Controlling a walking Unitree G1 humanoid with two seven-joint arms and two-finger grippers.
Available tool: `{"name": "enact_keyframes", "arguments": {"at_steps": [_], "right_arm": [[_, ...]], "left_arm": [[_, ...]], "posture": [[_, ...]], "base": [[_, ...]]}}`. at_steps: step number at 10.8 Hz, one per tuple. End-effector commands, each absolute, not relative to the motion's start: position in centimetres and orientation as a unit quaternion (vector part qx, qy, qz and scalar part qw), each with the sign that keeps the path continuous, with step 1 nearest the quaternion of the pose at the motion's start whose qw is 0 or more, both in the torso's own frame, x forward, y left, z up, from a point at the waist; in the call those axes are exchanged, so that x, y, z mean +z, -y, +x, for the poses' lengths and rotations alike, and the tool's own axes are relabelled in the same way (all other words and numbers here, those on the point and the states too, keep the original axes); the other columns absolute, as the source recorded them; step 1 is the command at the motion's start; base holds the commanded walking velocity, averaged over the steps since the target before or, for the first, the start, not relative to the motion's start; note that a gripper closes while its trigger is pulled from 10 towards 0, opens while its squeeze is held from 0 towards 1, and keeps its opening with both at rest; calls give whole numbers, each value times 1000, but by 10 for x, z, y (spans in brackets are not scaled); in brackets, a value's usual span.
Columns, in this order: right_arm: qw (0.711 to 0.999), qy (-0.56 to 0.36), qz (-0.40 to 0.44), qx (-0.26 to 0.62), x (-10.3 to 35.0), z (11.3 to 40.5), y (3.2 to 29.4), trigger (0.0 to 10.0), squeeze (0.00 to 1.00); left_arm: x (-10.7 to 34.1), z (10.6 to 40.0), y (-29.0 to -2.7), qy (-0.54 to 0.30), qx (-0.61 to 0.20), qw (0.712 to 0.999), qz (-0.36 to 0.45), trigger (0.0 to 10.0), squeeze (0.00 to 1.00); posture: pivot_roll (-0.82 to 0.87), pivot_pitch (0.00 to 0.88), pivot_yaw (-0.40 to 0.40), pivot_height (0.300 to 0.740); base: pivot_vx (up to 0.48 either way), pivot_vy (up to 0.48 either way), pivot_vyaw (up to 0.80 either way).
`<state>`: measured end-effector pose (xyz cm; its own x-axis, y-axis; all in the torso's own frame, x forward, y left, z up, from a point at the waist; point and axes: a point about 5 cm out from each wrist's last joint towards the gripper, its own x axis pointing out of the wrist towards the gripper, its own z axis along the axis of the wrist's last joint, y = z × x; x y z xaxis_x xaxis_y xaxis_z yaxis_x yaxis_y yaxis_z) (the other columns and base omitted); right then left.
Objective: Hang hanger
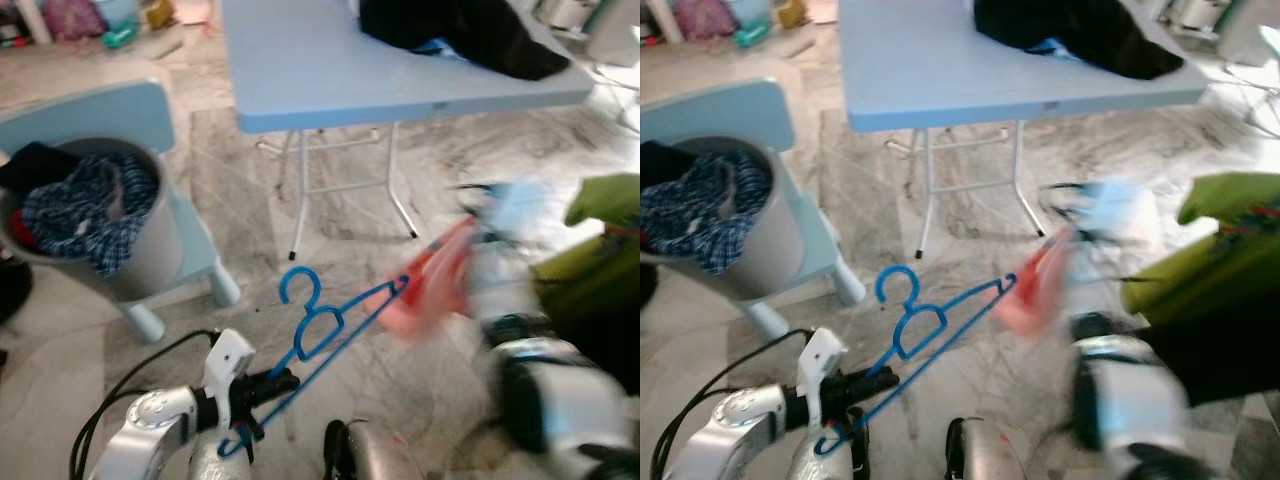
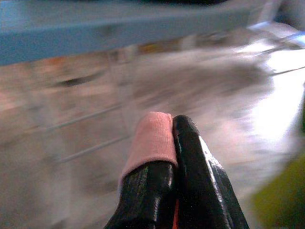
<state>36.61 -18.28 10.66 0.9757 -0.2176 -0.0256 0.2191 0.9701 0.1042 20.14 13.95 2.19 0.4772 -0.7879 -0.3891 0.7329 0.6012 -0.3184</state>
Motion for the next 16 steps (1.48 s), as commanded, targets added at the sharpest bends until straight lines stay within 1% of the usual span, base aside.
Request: {"name": "enact_keyframes", "arguments": {"at_steps": [1,2,3,4,6,7,8,9,10,11,12,13,14,16], "right_arm": [[994,24,29,-100,118,369,182,0,0],[994,14,-19,-104,111,365,177,0,0],[981,-27,-103,-161,91,354,195,0,0],[972,-42,-126,-193,84,347,211,0,0],[951,-69,-145,-262,74,330,248,0,0],[955,-68,-119,-262,72,326,253,0,0],[976,-59,-64,-198,67,324,242,0,0],[993,-46,7,-106,62,321,222,3020,0],[998,-22,27,-45,63,315,208,10000,0],[999,-18,9,-25,63,309,200,10000,0],[1000,-15,22,1,64,304,196,10000,0],[1000,1,18,2,69,303,194,10000,0],[999,28,41,7,79,302,191,10000,0],[997,17,74,22,79,302,185,10000,0]], "left_arm": [[18,202,-139,-258,-432,863,-43,10000,0],[20,205,-136,-250,-437,863,-52,10000,0],[29,210,-134,-225,-429,873,-61,10000,0],[34,210,-135,-220,-425,876,-66,10000,0],[32,196,-143,-231,-418,877,-59,10000,0],[35,198,-147,-214,-394,892,-59,10000,0],[39,215,-157,-162,-296,941,-34,10000,0],[45,224,-159,-131,-253,959,-13,10000,0],[47,228,-156,-120,-208,971,3,10000,0],[46,228,-148,-112,-178,978,9,10000,0],[47,230,-143,-86,-154,984,29,10000,0],[52,234,-145,-67,-123,990,29,10000,0],[59,240,-148,-44,-86,995,30,10000,0],[61,244,-151,-36,-66,997,16,10000,0]], "posture": [[58,141,-81,740],[58,141,-83,740],[61,144,-86,740],[64,147,-86,740],[63,153,-86,740],[63,156,-86,740],[70,156,-92,740],[76,159,-99,740],[73,157,-95,740],[65,155,-88,740],[58,150,-77,740],[54,147,-70,740],[57,139,-64,740],[60,130,-66,740]], "base": [[0,0,0],[0,0,0],[0,0,0],[0,0,0],[0,0,0],[0,0,0],[0,0,0],[0,0,0],[0,0,0],[0,0,0],[0,0,0],[0,0,0],[0,0,0],[0,0,0]]}}
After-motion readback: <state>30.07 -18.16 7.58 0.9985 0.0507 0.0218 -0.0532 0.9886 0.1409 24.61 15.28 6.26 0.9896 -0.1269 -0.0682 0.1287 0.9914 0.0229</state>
